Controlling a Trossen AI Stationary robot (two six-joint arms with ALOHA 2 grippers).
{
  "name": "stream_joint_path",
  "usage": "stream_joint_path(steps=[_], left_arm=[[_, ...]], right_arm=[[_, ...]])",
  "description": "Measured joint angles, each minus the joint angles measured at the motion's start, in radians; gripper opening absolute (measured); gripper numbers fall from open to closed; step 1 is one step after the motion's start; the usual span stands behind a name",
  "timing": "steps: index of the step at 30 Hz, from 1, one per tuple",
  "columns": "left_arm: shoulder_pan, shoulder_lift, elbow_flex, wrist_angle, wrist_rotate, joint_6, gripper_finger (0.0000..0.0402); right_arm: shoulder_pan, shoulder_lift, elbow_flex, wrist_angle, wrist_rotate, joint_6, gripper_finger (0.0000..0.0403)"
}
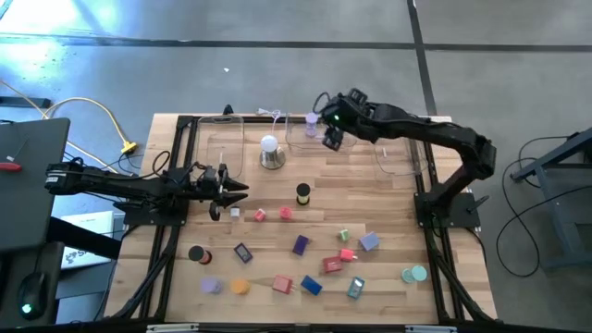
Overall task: Pick & Place Office items
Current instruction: Put the white charger adapter into the left transparent bin
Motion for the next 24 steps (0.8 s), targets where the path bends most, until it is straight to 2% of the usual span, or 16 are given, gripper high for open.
stream_joint_path(steps=[3,7,10,15,18,21,24], left_arm=[[0.001,0.000,0.000,0.000,0.002,0.006,0.0130],[-0.003,0.000,0.000,0.003,-0.026,0.098,0.0145],[-0.017,0.000,0.008,0.007,-0.058,0.109,0.0185],[-0.060,0.000,0.016,0.006,-0.071,0.140,0.0283],[-0.076,0.000,0.022,0.006,-0.076,0.107,0.0332],[-0.092,0.000,0.029,0.008,-0.078,0.112,0.0361],[-0.102,0.000,0.036,0.006,-0.077,0.158,0.0371]], right_arm=[[0.045,-0.021,0.000,-0.133,-0.002,0.091,0.0295],[0.084,-0.034,0.000,-0.341,-0.003,0.211,0.0295],[0.106,-0.035,0.000,-0.466,-0.002,0.318,0.0295],[0.173,-0.035,-0.001,-0.578,0.013,0.495,0.0295],[0.243,-0.050,-0.002,-0.636,0.035,0.578,0.0295],[0.343,-0.084,-0.005,-0.682,0.090,0.688,0.0295],[0.456,-0.139,-0.050,-0.682,0.189,0.799,0.0295]])
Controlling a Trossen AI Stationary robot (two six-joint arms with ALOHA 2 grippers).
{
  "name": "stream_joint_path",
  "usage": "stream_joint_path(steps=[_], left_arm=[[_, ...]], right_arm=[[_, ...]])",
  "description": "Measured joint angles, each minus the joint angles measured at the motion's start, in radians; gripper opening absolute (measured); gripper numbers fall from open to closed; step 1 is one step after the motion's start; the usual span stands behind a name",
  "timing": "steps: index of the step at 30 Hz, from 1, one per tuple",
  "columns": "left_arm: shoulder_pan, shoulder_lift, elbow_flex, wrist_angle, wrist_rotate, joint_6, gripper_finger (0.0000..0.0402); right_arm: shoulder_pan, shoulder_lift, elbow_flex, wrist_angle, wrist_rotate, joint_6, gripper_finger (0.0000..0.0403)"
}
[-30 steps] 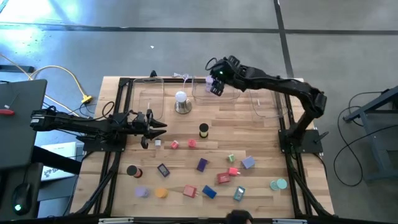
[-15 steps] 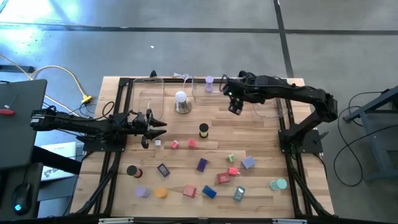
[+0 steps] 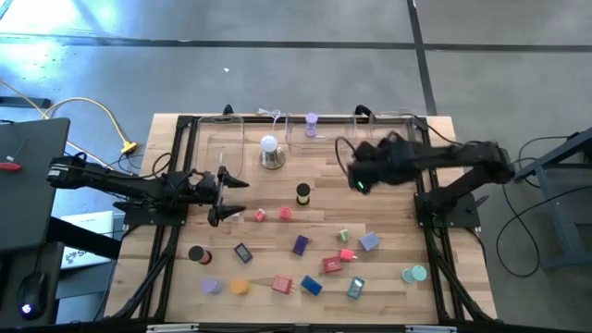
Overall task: Pick & Place Office items
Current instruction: Put the white charger adapter into the left transparent bin
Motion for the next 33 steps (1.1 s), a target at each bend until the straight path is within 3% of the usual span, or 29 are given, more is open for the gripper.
stream_joint_path(steps=[6,12,16,20,24,29,33], left_arm=[[-0.052,0.024,0.046,-0.076,0.043,0.170,0.0373],[-0.082,0.111,0.212,-0.257,-0.032,0.192,0.0373],[-0.082,0.204,0.417,-0.566,-0.040,0.158,0.0373],[-0.084,0.347,0.649,-0.950,-0.051,0.141,0.0373],[-0.111,0.485,0.819,-1.193,-0.048,0.161,0.0373],[-0.114,0.580,0.912,-1.311,-0.034,-0.100,0.0373],[-0.111,0.589,0.912,-1.368,0.095,-0.343,0.0373]], right_arm=[[0.254,-0.145,-0.226,0.058,0.171,0.234,0.0295],[0.401,-0.259,-0.447,0.284,0.339,0.304,0.0295],[0.436,-0.278,-0.533,0.468,0.416,0.212,0.0295],[0.440,-0.277,-0.575,0.601,0.389,0.095,0.0295],[0.441,-0.276,-0.602,0.651,0.334,0.050,0.0295],[0.444,-0.276,-0.619,0.652,0.340,0.049,0.0295],[0.444,-0.276,-0.620,0.651,0.340,0.048,0.0295]])
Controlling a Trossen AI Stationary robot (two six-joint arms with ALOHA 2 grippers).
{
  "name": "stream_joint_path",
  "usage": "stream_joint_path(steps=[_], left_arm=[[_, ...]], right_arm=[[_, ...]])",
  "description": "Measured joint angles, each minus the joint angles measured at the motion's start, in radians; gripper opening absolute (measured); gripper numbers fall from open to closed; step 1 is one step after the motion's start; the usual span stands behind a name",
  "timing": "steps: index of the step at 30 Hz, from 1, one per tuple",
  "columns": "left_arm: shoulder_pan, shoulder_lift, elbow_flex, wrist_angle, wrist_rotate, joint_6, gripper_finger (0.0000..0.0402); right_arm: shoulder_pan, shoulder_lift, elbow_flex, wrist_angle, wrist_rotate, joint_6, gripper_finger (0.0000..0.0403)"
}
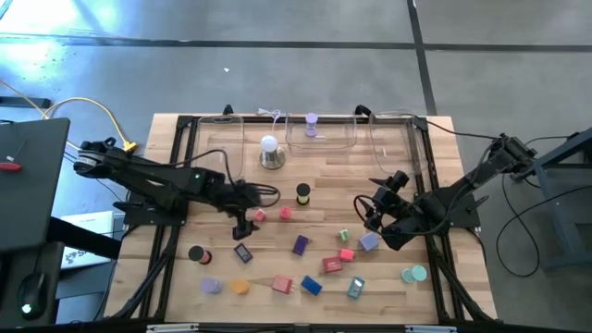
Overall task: Pick & Place Office items
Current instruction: Put the white charger adapter into the left transparent bin
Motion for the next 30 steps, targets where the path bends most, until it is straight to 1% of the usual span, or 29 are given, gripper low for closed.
stream_joint_path(steps=[3,5,7,12,18,22,26,30], left_arm=[[-0.001,0.000,0.000,-0.082,0.094,-0.140,0.0373],[-0.008,0.000,0.000,-0.133,0.110,-0.236,0.0373],[-0.017,0.000,0.000,-0.161,0.102,-0.295,0.0373],[-0.020,0.000,0.000,-0.145,0.111,-0.309,0.0373],[-0.030,0.000,0.000,-0.066,0.106,-0.328,0.0373],[-0.029,-0.001,0.000,-0.042,0.119,-0.446,0.0373],[-0.029,0.000,0.000,-0.045,0.118,-0.529,0.0373],[-0.035,0.014,0.000,-0.100,0.118,-0.651,0.0373]], right_arm=[[0.000,0.000,0.000,0.000,0.000,-0.018,0.0295],[0.000,0.000,0.000,0.000,0.000,-0.025,0.0295],[0.000,0.000,0.000,0.000,0.000,-0.026,0.0295],[0.000,0.001,0.000,0.001,0.002,-0.051,0.0295],[0.000,0.001,0.000,0.001,0.049,-0.052,0.0295],[0.000,0.001,0.000,0.000,0.050,-0.053,0.0295],[0.000,0.001,0.000,0.000,0.050,-0.053,0.0295],[0.000,0.001,0.000,-0.001,0.029,-0.053,0.0295]])
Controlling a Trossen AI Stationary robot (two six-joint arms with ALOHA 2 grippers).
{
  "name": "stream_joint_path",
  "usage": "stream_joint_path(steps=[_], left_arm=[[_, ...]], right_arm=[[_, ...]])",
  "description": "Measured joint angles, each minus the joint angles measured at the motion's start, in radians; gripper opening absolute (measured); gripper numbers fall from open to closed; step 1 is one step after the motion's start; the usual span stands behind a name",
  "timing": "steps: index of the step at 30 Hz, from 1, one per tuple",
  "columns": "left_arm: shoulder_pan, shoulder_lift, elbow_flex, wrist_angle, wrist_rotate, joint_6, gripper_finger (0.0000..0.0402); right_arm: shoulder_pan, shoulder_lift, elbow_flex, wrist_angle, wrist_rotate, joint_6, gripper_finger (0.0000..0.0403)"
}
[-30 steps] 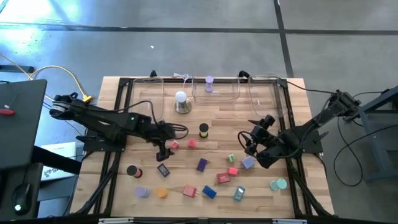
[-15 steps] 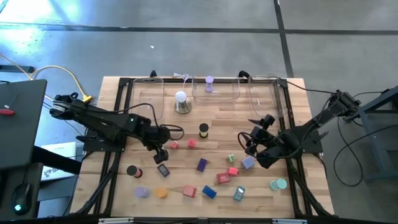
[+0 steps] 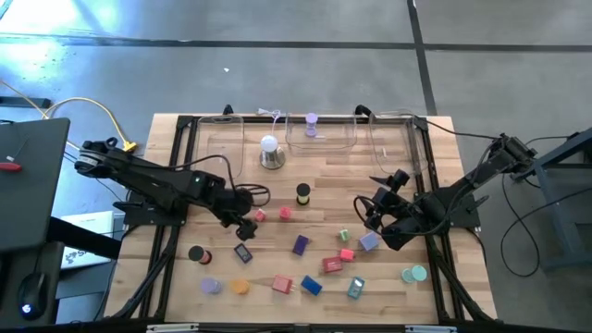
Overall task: Pick & Place Office items
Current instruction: Put the white charger adapter into the left transparent bin
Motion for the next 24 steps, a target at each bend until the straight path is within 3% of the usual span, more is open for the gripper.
stream_joint_path(steps=[7,16,21,24], left_arm=[[0.001,0.066,0.000,-0.112,-0.034,-0.110,0.0373],[0.024,0.189,-0.001,-0.115,-0.039,-0.187,0.0373],[0.059,0.203,-0.001,-0.106,-0.003,-0.098,0.0373],[0.075,0.203,-0.001,-0.108,-0.005,-0.124,0.0373]], right_arm=[[0.000,0.000,0.000,-0.003,-0.007,-0.013,0.0295],[0.000,0.000,0.000,-0.003,-0.007,-0.026,0.0295],[0.000,0.000,0.000,-0.003,-0.007,-0.026,0.0295],[0.000,0.000,0.000,-0.003,-0.007,-0.026,0.0295]])
